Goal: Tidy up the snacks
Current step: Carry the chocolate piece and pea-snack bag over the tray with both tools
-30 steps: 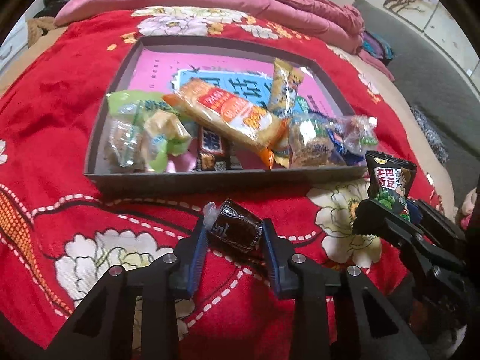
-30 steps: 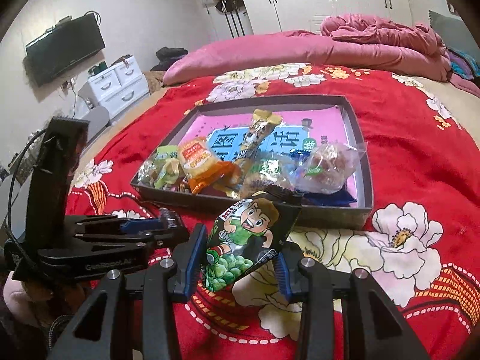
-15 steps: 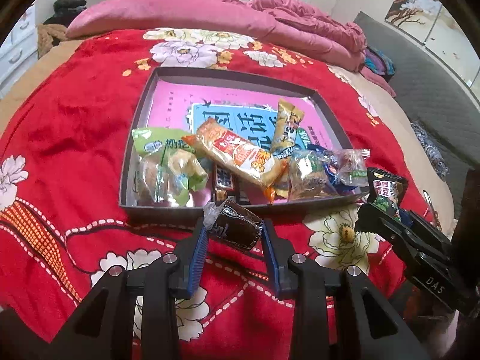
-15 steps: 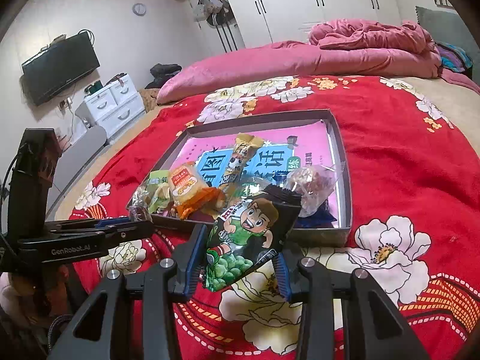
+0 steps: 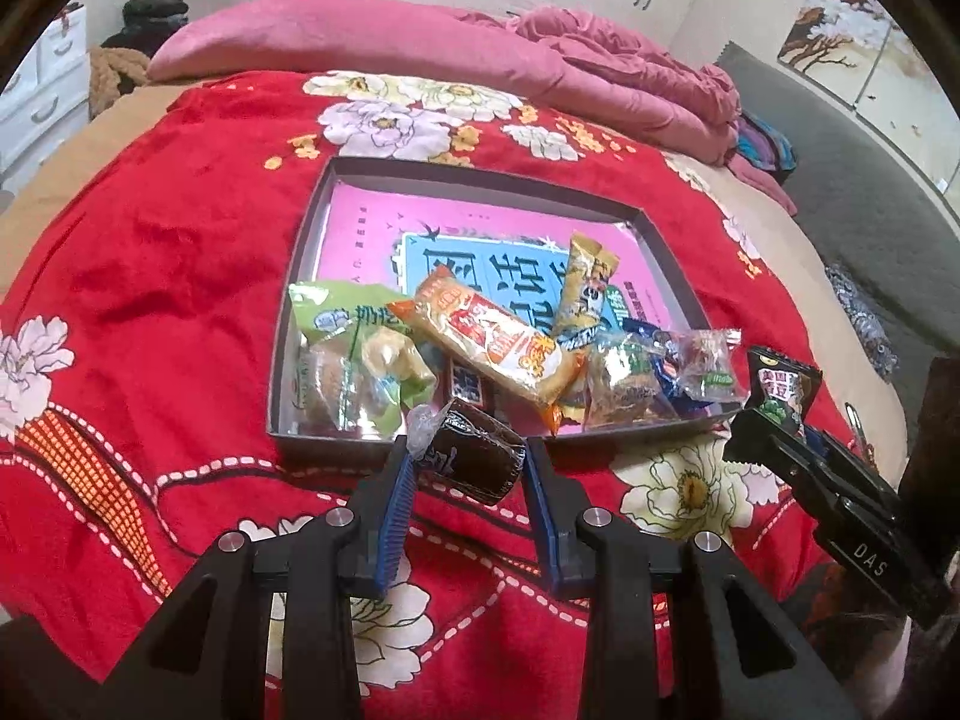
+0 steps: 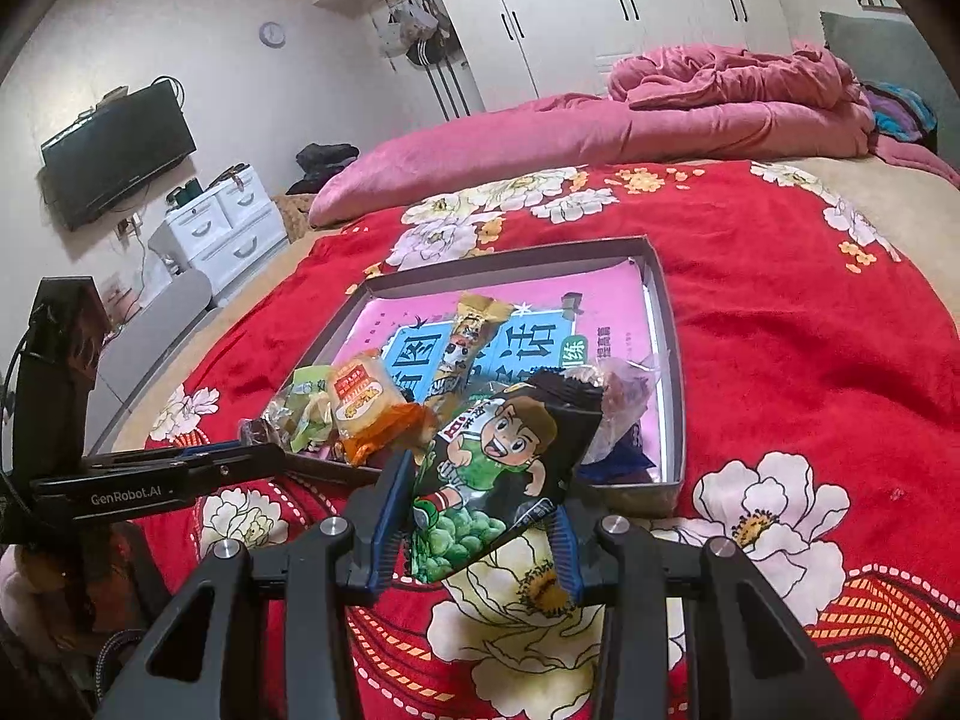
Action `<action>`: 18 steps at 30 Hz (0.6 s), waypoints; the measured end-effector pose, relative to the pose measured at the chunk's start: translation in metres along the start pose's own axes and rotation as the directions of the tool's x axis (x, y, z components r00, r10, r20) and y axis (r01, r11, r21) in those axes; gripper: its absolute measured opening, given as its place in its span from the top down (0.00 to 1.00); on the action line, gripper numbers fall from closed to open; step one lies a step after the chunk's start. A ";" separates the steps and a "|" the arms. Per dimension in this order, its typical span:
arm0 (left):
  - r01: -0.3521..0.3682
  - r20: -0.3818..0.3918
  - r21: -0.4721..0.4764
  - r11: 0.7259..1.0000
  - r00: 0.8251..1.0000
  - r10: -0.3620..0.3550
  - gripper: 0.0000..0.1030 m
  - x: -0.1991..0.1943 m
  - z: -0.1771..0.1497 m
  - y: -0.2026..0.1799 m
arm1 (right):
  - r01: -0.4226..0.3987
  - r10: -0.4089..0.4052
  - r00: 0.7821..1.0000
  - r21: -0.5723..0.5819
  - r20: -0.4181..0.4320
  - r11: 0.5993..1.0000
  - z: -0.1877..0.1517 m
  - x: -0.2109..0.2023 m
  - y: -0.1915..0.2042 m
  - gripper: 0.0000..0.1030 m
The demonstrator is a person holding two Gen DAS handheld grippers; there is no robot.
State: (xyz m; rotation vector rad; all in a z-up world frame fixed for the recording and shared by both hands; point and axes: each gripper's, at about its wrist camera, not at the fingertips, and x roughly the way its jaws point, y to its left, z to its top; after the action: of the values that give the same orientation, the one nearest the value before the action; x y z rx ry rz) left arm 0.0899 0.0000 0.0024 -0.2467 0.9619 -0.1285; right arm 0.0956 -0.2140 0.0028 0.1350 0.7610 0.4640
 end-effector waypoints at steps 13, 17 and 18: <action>-0.024 0.056 -0.062 0.998 0.998 0.028 0.65 -0.019 0.013 0.020 | -0.013 0.013 1.000 -0.028 0.017 1.000 0.005 0.001 0.007 0.60; -0.029 0.064 -0.072 0.997 0.997 0.033 0.65 -0.018 0.017 0.021 | -0.015 0.016 1.000 -0.051 0.014 0.999 0.008 0.005 0.010 0.59; -0.028 0.066 -0.071 0.997 0.997 0.033 0.65 -0.018 0.018 0.021 | -0.015 0.016 1.000 -0.056 0.015 0.998 0.009 0.006 0.011 0.59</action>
State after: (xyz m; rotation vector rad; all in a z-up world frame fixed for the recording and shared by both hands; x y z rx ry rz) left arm 0.0946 0.0267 0.0211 -0.2987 0.9039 -0.0583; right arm 0.1020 -0.2008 0.0088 0.0924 0.7314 0.4978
